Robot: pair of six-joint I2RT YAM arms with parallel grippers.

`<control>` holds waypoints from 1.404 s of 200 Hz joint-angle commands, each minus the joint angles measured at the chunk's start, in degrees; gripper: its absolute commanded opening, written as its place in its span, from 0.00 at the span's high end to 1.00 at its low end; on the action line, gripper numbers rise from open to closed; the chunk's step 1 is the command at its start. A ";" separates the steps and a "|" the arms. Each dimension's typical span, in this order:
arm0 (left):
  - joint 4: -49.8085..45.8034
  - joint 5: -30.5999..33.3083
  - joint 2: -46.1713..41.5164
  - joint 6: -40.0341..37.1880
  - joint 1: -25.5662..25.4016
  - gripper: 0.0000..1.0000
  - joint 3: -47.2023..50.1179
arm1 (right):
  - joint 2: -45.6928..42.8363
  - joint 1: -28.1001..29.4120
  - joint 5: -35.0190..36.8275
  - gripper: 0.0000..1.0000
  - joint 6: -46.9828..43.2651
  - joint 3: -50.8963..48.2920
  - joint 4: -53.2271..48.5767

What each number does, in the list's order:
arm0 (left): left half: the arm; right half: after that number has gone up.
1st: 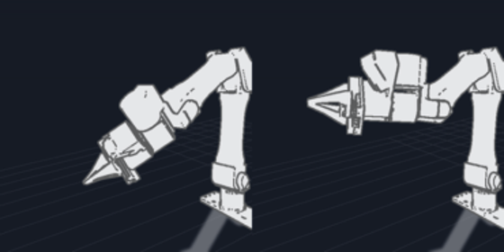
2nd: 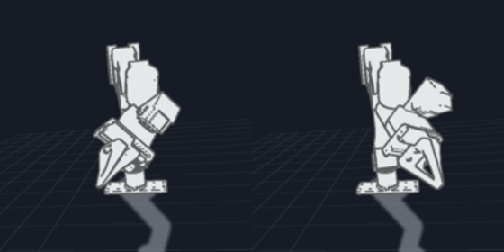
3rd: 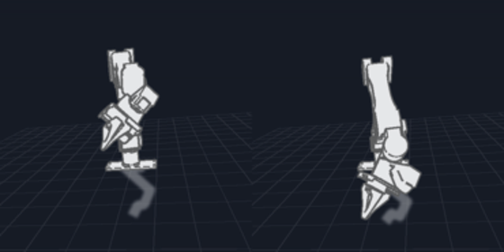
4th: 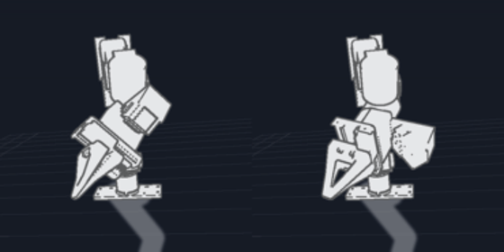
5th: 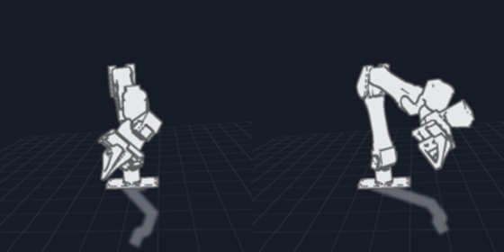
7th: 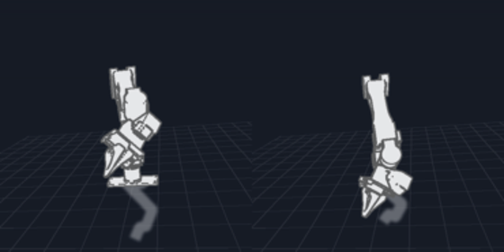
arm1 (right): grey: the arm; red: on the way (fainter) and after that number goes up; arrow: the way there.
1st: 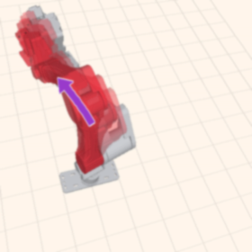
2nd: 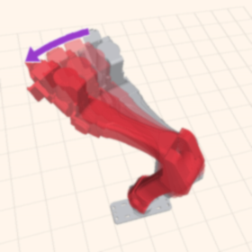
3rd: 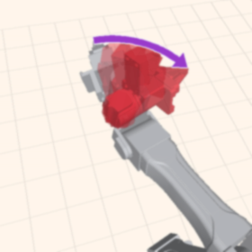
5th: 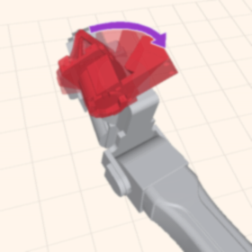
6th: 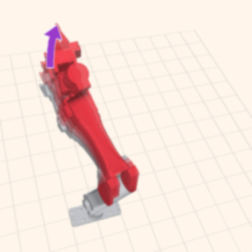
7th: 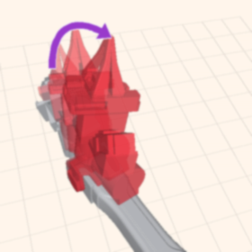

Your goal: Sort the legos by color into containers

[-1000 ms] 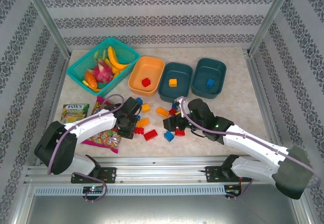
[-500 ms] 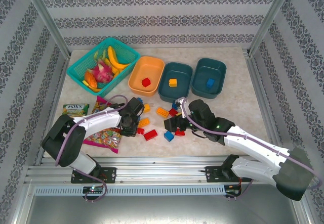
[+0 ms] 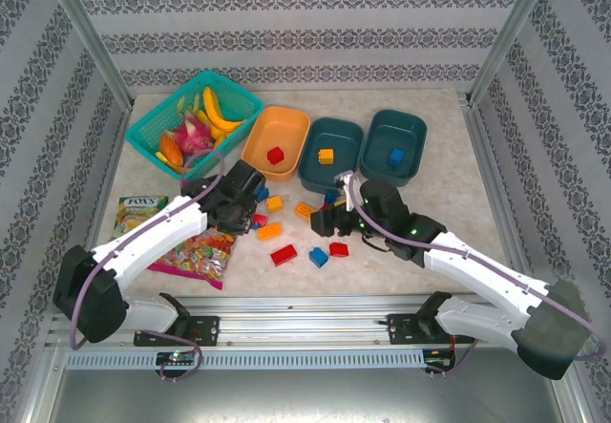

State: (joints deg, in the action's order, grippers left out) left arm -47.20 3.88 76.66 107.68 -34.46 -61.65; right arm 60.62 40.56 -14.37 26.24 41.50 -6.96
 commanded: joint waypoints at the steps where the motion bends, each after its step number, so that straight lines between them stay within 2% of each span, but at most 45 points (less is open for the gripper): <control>1: -5.65 4.25 2.81 -9.89 2.25 0.98 -5.56 | 1.79 -1.26 1.06 0.23 1.18 4.70 1.77; 19: -5.67 4.39 8.50 -18.14 4.60 0.98 -13.05 | 3.92 -2.13 1.77 0.23 1.10 7.76 1.60; 42: -9.48 7.94 17.80 -29.02 6.53 0.98 -26.71 | 7.33 -3.52 4.04 0.23 1.95 11.38 1.30; 69: -11.68 8.63 28.04 -36.03 8.86 0.98 -37.88 | 11.57 -6.29 5.93 0.23 5.90 14.95 1.56; 111: -14.74 8.56 40.12 -40.34 11.43 0.98 -49.50 | 15.13 -10.06 6.93 0.23 10.60 17.21 2.33; 157: -15.10 8.52 50.32 -43.70 11.96 0.96 -57.50 | 13.62 -11.55 6.99 0.23 11.49 15.20 1.78; 198: -16.63 7.91 54.45 -43.90 11.88 0.94 -58.95 | 10.77 -11.68 8.21 0.22 12.26 11.80 0.67; 221: -16.92 7.13 54.49 -42.75 11.96 0.88 -57.77 | 8.95 -11.98 10.02 0.22 12.44 10.44 -1.55; 281: -14.48 5.73 49.84 -42.80 11.62 0.54 -57.58 | 4.83 -14.35 15.24 0.22 17.10 7.78 -14.10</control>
State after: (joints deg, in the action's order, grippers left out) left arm -61.08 9.74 131.20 65.69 -22.96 -118.83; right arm 67.40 27.29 -2.57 40.07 50.96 -14.04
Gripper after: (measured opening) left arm 0.406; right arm 0.782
